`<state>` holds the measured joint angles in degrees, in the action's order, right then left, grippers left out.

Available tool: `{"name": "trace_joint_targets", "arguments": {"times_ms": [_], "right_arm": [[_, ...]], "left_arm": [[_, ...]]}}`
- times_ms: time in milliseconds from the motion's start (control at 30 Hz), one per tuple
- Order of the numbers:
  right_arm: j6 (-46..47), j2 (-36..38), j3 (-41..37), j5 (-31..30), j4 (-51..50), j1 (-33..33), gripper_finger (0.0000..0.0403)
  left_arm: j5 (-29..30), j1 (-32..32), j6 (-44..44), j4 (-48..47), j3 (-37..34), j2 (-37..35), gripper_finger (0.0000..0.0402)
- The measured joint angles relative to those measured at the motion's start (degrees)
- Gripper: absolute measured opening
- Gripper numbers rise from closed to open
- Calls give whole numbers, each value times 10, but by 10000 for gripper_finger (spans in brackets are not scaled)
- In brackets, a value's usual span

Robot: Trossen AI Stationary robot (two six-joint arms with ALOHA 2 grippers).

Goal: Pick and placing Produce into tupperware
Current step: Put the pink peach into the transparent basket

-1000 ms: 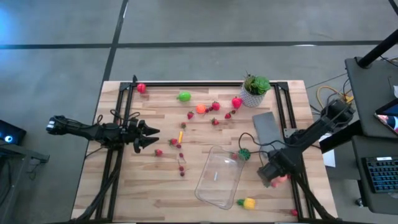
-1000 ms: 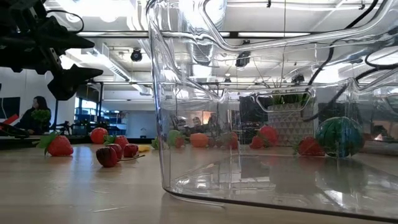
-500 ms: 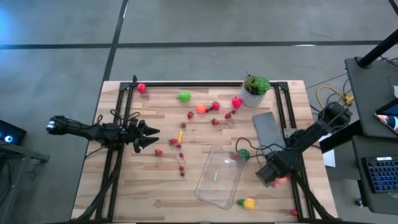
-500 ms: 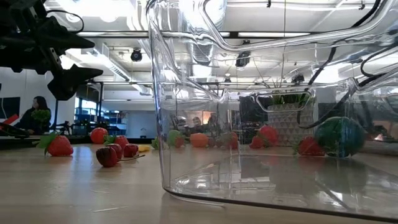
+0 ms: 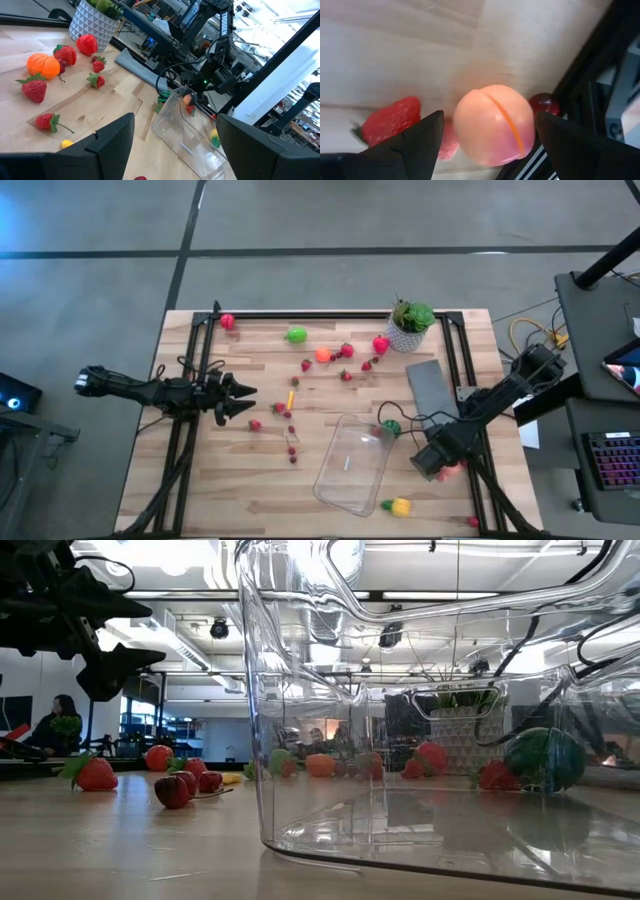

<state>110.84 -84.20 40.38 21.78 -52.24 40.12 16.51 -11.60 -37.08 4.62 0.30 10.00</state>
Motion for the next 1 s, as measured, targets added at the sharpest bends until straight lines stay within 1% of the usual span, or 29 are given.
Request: {"name": "trace_joint_targets", "arguments": {"times_ms": [200,333,567,733,867,1000], "right_arm": [[-3,0,-2,-23,1,0,306],[-3,0,-5,-24,1,0,302],[1,0,-5,-22,1,0,274],[4,0,-5,4,3,1,257],[21,0,-5,25,3,2,262],[21,0,-5,28,3,2,276]], "left_arm": [[0,0,0,0,0,0,267],[0,0,0,0,0,0,267],[0,0,0,0,0,0,267],[0,0,0,0,0,0,267],[0,0,0,0,0,0,267],[0,0,0,0,0,0,267]]}}
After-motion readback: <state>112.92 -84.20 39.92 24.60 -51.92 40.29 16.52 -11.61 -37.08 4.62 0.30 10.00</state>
